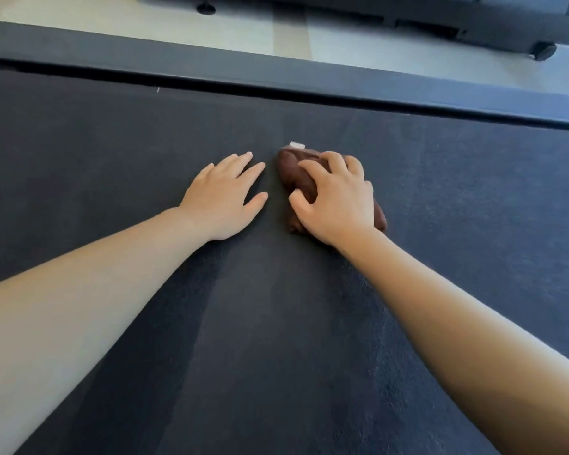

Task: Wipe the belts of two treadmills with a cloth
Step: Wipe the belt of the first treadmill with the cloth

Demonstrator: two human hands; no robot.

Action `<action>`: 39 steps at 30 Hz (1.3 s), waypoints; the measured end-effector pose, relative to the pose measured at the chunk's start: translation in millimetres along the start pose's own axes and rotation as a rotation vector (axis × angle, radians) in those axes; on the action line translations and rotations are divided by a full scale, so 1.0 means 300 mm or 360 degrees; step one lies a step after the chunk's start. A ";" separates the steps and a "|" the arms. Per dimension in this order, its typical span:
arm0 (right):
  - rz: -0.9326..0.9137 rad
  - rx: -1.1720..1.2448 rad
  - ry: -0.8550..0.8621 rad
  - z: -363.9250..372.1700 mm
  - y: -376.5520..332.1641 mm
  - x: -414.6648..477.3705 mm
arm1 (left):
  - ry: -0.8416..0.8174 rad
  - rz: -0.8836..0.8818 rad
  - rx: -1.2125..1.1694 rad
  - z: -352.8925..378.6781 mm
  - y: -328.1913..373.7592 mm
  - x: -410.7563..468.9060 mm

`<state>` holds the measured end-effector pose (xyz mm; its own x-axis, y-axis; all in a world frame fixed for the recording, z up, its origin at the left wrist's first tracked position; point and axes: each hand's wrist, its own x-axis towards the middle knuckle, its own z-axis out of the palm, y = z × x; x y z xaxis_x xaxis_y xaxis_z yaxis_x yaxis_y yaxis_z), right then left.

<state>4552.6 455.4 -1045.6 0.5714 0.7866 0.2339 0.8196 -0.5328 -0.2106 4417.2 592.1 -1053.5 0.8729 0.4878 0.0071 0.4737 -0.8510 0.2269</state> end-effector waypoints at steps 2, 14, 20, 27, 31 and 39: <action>-0.0007 -0.0009 -0.0024 -0.028 -0.041 -0.134 | 0.0000 0.0046 0.0003 0.000 -0.026 -0.098; -0.0003 0.0018 -0.0025 -0.149 -0.222 -0.711 | 0.0047 0.0112 -0.0042 0.008 -0.041 -0.275; 0.0014 0.0044 0.0019 -0.105 -0.164 -0.558 | 0.0070 0.0059 -0.0031 0.001 -0.004 -0.334; -0.0090 0.0112 -0.0065 -0.108 -0.110 -0.492 | 0.0020 -0.0118 0.0009 -0.012 0.063 -0.563; -0.0234 0.0168 -0.0039 -0.125 -0.182 -0.658 | -0.0018 -0.0146 0.0054 -0.040 0.038 -0.655; -0.0457 0.0196 -0.0049 -0.120 -0.300 -0.777 | 0.0036 -0.0049 0.0055 -0.044 -0.060 -0.743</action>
<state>4347.0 308.7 -1047.1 0.3140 0.9096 0.2719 0.9351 -0.2469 -0.2541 4212.6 501.3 -1046.4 0.8550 0.5181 0.0228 0.5046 -0.8413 0.1938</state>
